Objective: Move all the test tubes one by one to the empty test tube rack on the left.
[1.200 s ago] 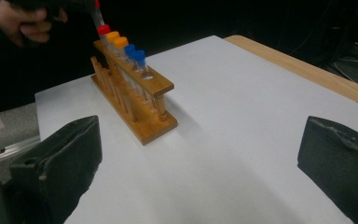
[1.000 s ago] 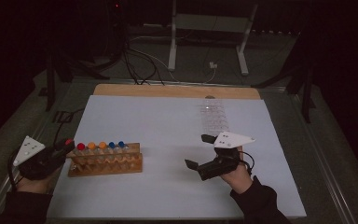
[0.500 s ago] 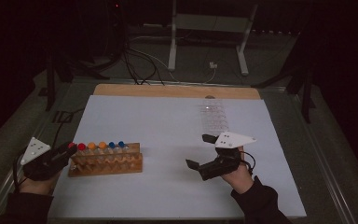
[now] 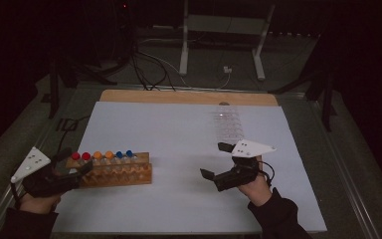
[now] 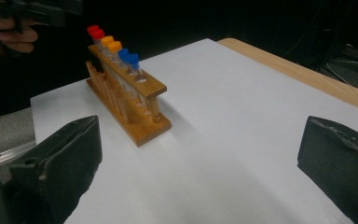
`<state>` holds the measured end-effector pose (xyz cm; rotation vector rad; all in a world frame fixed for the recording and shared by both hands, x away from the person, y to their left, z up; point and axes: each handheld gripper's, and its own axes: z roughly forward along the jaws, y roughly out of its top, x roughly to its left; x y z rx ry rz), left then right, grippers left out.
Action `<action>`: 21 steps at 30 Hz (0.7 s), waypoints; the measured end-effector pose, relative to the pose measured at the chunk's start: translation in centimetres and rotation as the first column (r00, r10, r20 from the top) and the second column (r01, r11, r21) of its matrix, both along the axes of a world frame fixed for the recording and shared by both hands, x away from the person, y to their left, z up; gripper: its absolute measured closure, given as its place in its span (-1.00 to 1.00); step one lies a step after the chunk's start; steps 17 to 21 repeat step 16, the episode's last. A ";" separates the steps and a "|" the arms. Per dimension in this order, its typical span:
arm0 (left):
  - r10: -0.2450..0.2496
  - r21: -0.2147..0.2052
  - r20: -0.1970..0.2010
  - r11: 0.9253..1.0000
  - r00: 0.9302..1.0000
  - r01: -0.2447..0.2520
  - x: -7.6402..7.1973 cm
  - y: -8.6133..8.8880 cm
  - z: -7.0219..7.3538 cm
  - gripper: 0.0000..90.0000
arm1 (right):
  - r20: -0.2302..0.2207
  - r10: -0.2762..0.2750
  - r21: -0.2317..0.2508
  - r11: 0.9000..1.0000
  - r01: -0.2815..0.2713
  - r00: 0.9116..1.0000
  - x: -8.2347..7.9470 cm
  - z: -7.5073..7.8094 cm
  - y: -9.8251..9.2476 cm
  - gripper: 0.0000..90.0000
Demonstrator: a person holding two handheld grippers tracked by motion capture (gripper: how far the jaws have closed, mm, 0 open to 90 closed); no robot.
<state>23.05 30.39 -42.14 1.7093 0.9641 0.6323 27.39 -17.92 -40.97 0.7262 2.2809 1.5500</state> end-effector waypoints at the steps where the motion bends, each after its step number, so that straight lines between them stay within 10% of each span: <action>1: -0.030 -0.005 0.002 1.000 1.000 0.030 -0.1 -0.5 0.1 -0.80 | 0.000 -0.002 -0.001 1.000 0.002 1.000 0.0 -0.1 0.0 -1.00; 14: -0.218 0.007 0.008 0.976 0.976 0.218 -0.8 -7.0 -3.7 -0.99 | 0.001 -0.009 0.001 1.000 0.009 1.000 0.1 -0.2 -0.1 -1.00; 21: -0.218 0.018 0.000 0.976 0.976 0.218 -0.9 -7.6 -4.5 -0.99 | 0.002 -0.008 0.002 1.000 0.008 1.000 0.1 -0.2 -0.1 -1.00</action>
